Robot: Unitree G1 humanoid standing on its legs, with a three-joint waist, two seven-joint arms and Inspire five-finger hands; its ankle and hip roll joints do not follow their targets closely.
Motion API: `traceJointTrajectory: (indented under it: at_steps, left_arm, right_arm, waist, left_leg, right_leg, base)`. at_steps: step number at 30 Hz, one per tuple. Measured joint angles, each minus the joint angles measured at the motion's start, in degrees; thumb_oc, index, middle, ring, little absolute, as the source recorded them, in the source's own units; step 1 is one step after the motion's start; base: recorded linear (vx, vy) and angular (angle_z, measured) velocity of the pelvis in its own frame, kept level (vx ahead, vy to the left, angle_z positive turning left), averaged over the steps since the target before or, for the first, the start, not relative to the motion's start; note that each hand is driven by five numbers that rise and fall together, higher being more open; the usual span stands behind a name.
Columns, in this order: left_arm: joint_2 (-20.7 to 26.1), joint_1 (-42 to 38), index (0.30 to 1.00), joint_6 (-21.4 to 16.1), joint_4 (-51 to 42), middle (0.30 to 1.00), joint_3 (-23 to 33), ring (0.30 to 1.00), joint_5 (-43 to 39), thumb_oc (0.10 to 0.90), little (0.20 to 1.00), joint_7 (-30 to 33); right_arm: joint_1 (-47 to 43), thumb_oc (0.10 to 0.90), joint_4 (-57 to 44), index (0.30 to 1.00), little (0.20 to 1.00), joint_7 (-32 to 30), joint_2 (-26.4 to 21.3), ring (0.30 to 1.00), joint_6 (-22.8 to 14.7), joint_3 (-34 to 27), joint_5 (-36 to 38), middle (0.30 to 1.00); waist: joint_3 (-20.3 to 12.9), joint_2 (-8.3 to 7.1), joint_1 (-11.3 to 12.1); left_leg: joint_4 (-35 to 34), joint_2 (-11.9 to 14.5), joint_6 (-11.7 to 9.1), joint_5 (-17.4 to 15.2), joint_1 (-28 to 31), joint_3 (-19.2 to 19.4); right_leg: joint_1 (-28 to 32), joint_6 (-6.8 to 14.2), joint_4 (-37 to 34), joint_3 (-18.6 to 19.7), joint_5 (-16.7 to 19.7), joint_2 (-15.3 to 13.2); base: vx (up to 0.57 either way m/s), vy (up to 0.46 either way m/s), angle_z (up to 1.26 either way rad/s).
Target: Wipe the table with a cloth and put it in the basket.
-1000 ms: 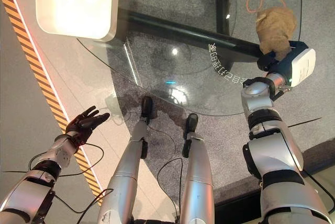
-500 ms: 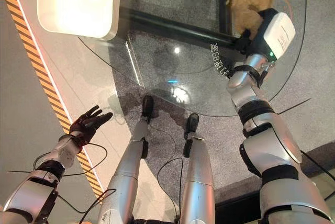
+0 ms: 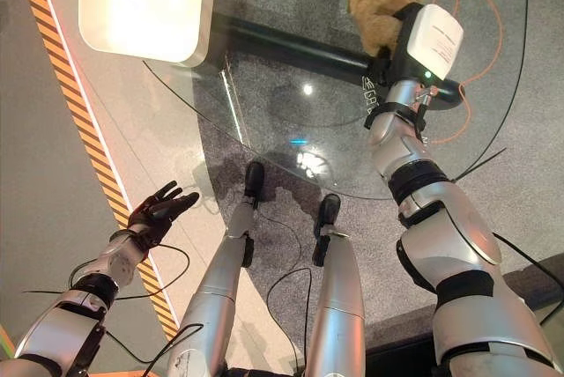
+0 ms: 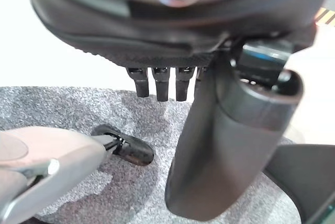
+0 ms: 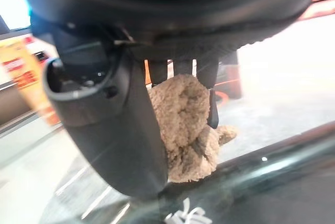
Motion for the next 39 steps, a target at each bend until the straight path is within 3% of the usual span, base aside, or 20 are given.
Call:
traceJointTrajectory:
  at_steps: [12,22,39]
  left_arm:
    - [-1.74,0.34,0.900,-0.99,-0.55,0.900,-0.10,0.900,0.11,0.800,0.900,1.22]
    - [-1.97,1.66,0.900,-1.16,-1.03,0.900,-0.07,0.900,0.16,0.800,0.900,1.18]
    - [-2.49,1.96,0.900,-1.29,-0.92,0.900,0.07,0.900,0.24,0.800,0.900,0.85]
  right_arm:
    - [0.10,0.100,-8.12,0.300,0.200,7.75,3.96,0.300,-0.01,8.10,-4.40,0.300]
    - [1.58,0.100,-11.91,0.300,0.200,12.91,4.44,0.300,-0.10,9.51,-6.57,0.300]
    - [6.52,0.100,-17.48,0.300,0.200,20.85,4.83,0.300,-3.74,11.89,-7.78,0.300]
  waist:
    - [-0.03,1.14,0.81]
    - [-0.05,1.29,1.43]
    - [-0.06,1.31,1.81]
  left_leg:
    - [-0.34,0.26,-0.26,0.17,0.61,-0.01]
    - [-0.91,0.38,-0.26,0.18,1.46,0.02]
    - [-0.93,0.44,-0.30,0.19,2.60,0.02]
  right_leg:
    - [0.08,-0.30,0.28,0.00,-0.22,0.06]
    - [0.68,-0.27,0.15,0.04,-0.40,-0.05]
    - [1.84,-0.30,0.23,0.01,-0.47,-0.09]
  base:
    - [0.00,0.000,0.00]
    - [0.00,0.000,0.00]
    - [0.00,0.000,0.00]
